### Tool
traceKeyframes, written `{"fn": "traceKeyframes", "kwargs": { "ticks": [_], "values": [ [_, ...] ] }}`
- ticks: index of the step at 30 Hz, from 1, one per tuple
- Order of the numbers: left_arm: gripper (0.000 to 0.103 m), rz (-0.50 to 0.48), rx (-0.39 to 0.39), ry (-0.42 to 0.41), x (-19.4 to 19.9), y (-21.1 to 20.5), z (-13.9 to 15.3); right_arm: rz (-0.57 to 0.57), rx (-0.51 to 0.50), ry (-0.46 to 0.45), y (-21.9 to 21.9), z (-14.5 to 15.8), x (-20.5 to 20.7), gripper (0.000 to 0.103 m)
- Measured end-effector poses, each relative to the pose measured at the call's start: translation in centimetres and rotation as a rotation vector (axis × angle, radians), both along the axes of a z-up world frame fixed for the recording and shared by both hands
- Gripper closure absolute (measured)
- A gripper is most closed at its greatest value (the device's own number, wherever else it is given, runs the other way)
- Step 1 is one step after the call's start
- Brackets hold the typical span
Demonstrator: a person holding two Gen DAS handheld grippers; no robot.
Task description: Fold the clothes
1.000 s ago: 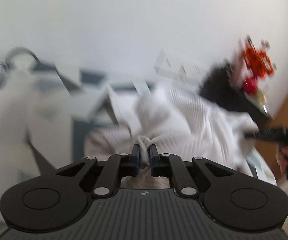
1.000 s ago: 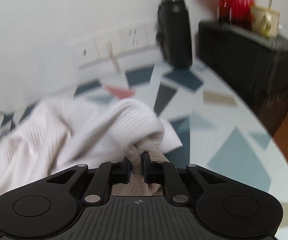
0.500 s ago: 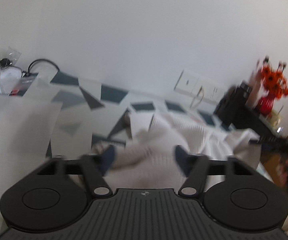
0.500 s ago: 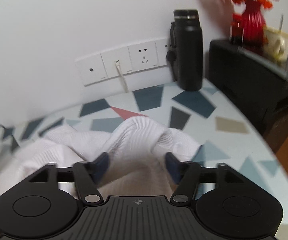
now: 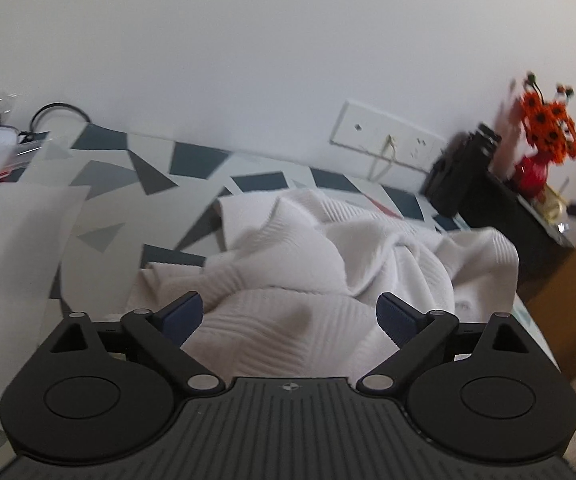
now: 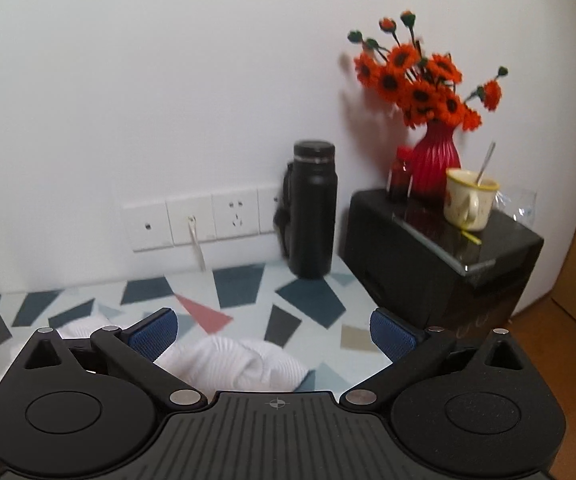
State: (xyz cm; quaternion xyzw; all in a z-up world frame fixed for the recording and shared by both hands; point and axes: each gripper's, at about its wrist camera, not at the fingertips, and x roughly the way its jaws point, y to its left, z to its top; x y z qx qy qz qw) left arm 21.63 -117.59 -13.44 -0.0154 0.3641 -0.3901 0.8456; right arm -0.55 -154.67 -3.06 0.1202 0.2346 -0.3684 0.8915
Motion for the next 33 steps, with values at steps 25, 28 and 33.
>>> {"fn": "traceKeyframes", "kwargs": {
  "ticks": [25, 28, 33],
  "values": [
    [0.001, 0.165, 0.296, 0.154, -4.8, -2.9, -8.5, 0.388, 0.210, 0.373, 1.3, -16.8, 5.8, 0.011],
    [0.001, 0.200, 0.317, 0.134, -5.1, -3.5, -8.7, 0.405, 0.222, 0.357, 1.0, -17.1, 6.0, 0.012],
    [0.000, 0.177, 0.478, 0.016, -6.9, -5.7, -9.3, 0.441, 0.273, 0.311, 0.4, -17.5, 5.8, 0.026]
  ]
}}
